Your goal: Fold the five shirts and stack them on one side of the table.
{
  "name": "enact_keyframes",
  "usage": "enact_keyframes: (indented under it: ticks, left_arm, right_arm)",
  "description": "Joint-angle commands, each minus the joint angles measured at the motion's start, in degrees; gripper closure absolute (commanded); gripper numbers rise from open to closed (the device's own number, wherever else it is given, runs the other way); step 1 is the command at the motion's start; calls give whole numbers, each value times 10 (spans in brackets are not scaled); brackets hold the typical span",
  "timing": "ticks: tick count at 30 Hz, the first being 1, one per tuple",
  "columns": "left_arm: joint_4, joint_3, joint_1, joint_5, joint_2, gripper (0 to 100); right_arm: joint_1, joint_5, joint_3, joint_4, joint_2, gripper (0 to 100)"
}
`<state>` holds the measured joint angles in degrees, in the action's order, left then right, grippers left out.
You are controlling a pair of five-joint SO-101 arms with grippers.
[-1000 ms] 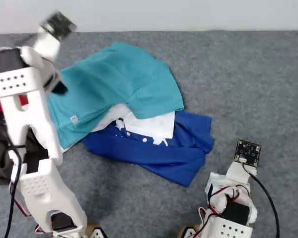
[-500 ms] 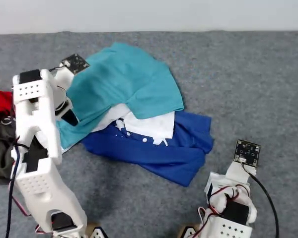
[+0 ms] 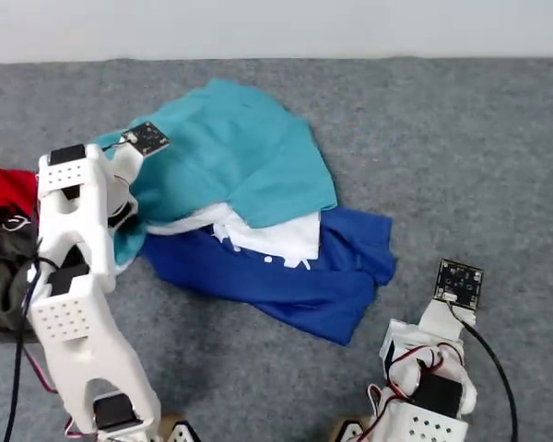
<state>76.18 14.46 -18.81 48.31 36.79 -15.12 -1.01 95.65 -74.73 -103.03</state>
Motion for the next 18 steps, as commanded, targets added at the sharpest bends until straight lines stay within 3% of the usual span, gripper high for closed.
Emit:
enact_keyframes:
  ticks: [1,12,18]
  left_arm:
    - [-25,29,-19,-29,-55,996]
    - [-32,61,-89,-159,-286,996]
    - [-113,61,-172,-277,-404,996]
  right_arm:
    - [0,4,8,-2,-10,983]
    - [0,4,8,-2,-10,983]
    - [0,4,8,-2,-10,983]
